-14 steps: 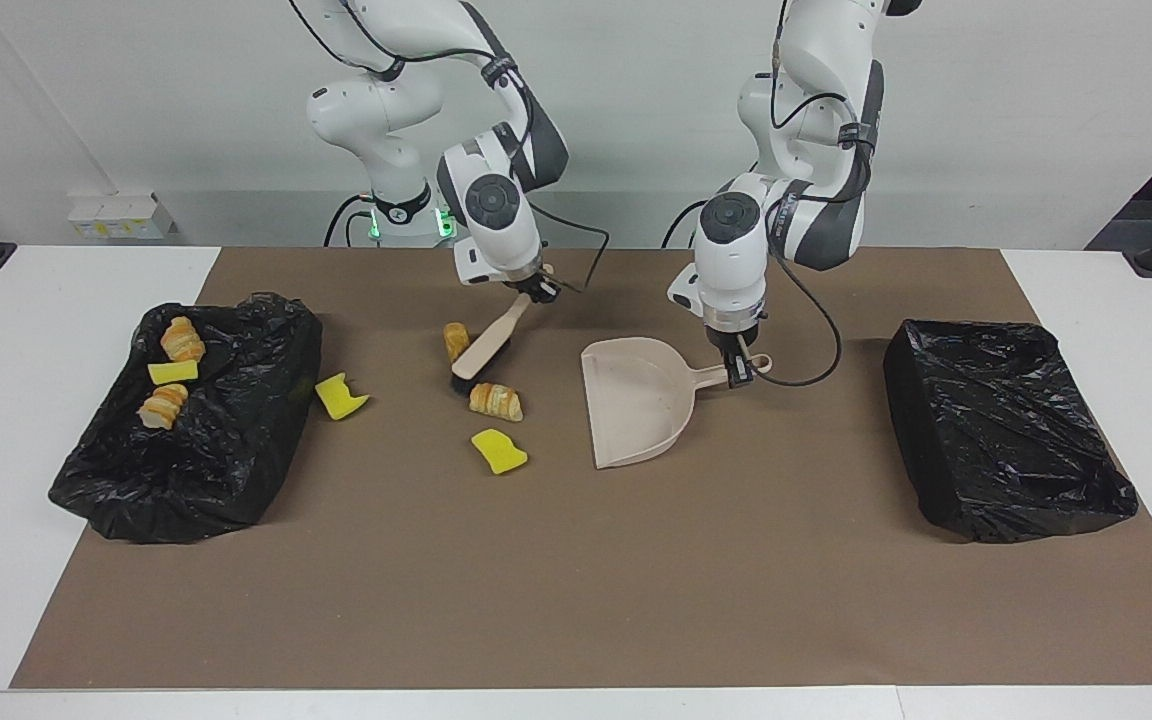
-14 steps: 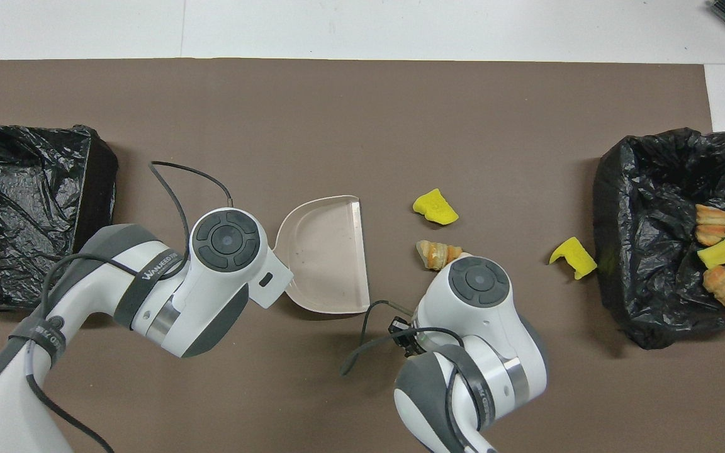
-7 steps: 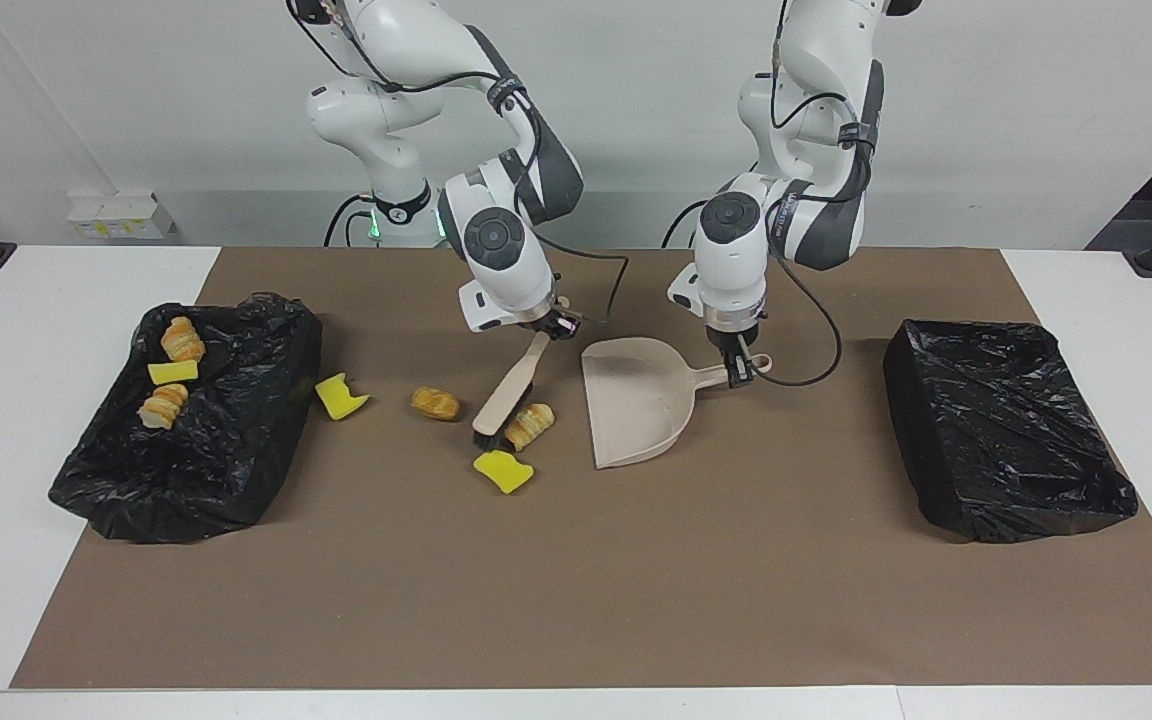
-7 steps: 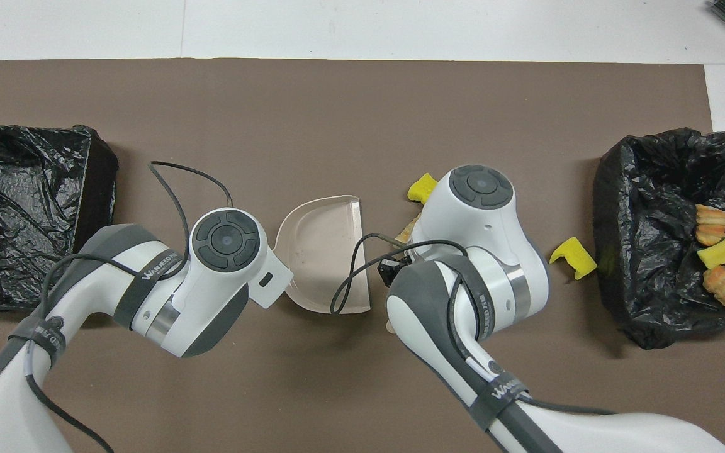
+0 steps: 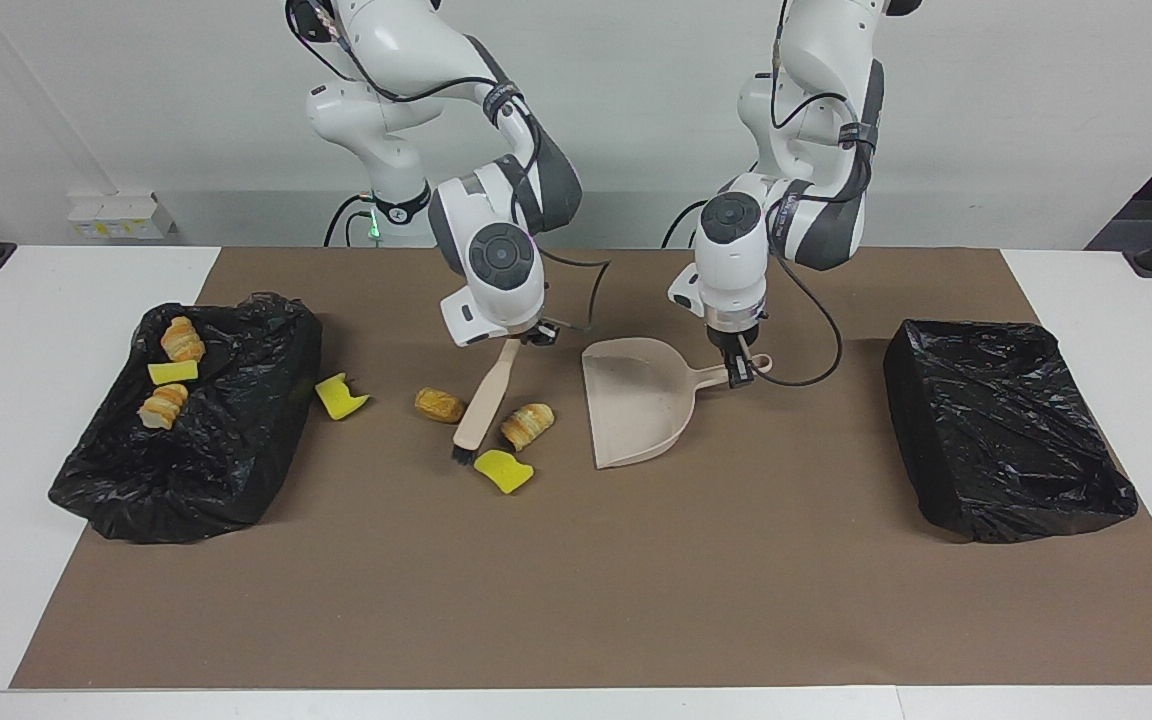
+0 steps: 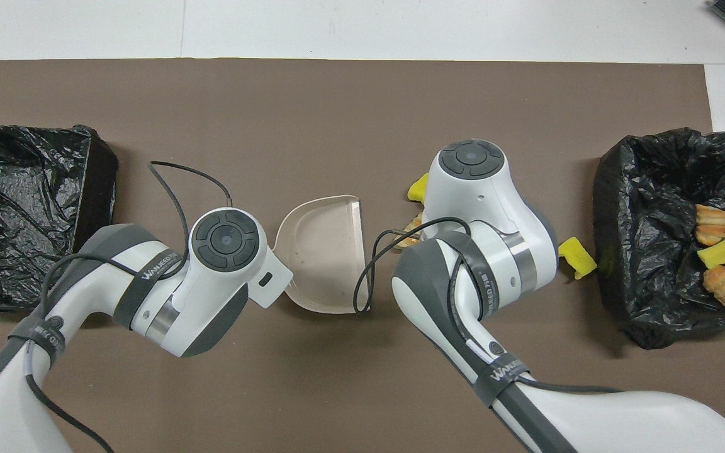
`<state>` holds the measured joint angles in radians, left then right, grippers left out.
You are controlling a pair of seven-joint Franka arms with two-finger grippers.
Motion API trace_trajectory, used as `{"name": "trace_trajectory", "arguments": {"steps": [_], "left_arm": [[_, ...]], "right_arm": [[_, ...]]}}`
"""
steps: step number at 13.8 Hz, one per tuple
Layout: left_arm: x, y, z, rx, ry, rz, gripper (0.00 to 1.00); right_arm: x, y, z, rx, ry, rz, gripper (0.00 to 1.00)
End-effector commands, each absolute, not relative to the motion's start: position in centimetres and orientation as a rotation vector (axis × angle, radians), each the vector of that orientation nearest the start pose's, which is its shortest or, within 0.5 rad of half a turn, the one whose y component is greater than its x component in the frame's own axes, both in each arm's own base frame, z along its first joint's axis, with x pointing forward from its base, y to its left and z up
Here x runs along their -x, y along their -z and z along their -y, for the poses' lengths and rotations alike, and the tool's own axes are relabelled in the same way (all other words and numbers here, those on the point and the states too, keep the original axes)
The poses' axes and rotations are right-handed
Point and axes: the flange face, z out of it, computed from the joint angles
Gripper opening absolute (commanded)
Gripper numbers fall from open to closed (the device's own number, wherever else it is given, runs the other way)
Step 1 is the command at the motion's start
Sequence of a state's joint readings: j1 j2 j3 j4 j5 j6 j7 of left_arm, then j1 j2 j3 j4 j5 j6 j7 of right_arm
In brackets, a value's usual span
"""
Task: Sweep and dump trash in bin
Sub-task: 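Sweep the bread and sponge pieces toward the dustpan with the right gripper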
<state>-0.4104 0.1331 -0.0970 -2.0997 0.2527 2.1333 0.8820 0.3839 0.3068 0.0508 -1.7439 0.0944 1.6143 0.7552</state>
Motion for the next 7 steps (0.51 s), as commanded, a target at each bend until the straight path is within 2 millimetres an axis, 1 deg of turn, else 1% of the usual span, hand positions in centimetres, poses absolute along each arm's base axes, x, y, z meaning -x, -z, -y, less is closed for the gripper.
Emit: {"name": "trace_trajectory", "arguments": {"steps": [1,3,4,5,6,7], "left_arm": [[-48.4,-35.3,25.1,2.124,-0.182,-2.034,0.0],[-48.5,-35.2,25.1,2.127,-0.182,-2.031,0.0],[-48.5,-35.2,25.1,2.125,-0.182,-2.033,0.0],[-48.5,-35.3,25.1,2.125,-0.173,-2.033,0.0],[-48.6,-35.3,25.1,2.127,-0.169,-2.03,0.0],[-48.6,-35.3,25.1,2.127,-0.166,-2.031,0.0]], "right_arm": [[-52.5,-38.4,-21.0,3.204,-0.829,-0.459,0.0],[-50.8,-39.3,-17.6,3.22,-0.85,-0.504,0.0],[-49.4,-39.0,-16.4,3.222,-0.899,-0.526,0.0],[-47.4,-37.9,-15.3,3.219,-0.944,-0.53,0.0],[-45.8,-36.5,-13.9,3.213,-0.918,-0.526,0.0],[-44.3,-35.1,-13.2,3.21,-0.847,-0.464,0.0]]}}
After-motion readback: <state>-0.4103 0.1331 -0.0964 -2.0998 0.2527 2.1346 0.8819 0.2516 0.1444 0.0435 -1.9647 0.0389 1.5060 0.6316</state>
